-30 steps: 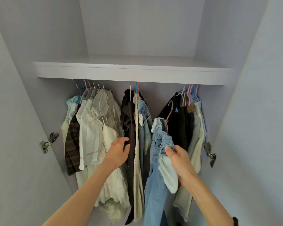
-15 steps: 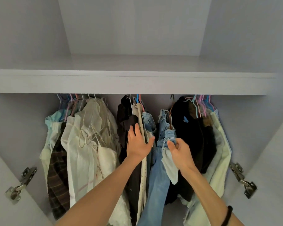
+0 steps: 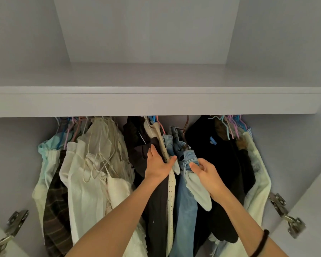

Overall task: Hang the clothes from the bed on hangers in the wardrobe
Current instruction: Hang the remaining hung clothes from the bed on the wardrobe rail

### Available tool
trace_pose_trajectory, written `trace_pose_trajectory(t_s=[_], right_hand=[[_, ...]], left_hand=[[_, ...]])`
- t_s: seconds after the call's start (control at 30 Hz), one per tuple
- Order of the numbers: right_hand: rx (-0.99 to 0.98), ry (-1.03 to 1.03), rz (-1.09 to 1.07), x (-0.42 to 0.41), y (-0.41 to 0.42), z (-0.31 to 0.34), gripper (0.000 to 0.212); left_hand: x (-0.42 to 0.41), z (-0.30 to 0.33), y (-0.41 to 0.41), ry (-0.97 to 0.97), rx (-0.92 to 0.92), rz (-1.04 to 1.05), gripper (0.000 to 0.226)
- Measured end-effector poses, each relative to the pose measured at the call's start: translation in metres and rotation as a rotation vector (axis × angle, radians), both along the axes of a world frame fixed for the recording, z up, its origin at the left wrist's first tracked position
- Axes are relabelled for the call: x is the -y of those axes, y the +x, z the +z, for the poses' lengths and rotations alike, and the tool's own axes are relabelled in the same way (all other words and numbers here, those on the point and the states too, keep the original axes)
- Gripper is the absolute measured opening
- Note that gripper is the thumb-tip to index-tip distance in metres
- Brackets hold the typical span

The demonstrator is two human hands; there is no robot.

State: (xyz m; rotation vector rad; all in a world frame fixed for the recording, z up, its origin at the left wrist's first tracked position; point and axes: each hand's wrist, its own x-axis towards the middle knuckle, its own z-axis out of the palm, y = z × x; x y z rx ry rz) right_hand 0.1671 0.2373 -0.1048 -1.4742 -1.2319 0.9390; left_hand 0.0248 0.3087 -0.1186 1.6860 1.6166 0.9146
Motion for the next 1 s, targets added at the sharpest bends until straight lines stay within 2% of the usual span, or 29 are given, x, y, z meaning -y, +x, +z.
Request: trace_pose_trajectory(t_s=[0.17, 0.33, 0.53, 0.83, 1.0], right_hand=[[-0.062, -0.022, 0.116, 0.01, 0.027, -0.001, 0.016], [-0.031, 0.002, 0.024, -0.002, 0.036, -0.004, 0.02], [-0.021, 0.029, -0.025, -0.026, 0.016, -0.001, 0.023], [0.132, 0.167, -0.055, -0.089, -0.027, 0.037, 0.017], [0.361, 0.062, -0.057, -0.119, -0.035, 0.035, 0.02]], left_hand=[[-0.006, -0.002, 0.018, -0.019, 0.028, 0.058, 0.102], [-0.009, 0.0, 0.022, -0.041, 0.091, 0.011, 0.089], [-0.009, -0.003, -0.02, -0.065, 0.063, 0.016, 0.077], [-0.006, 0.003, -0.057, -0.031, -0.005, -0.023, 0.064], [-0.006, 0.006, -0.061, 0.002, -0.002, -0.053, 0.058]])
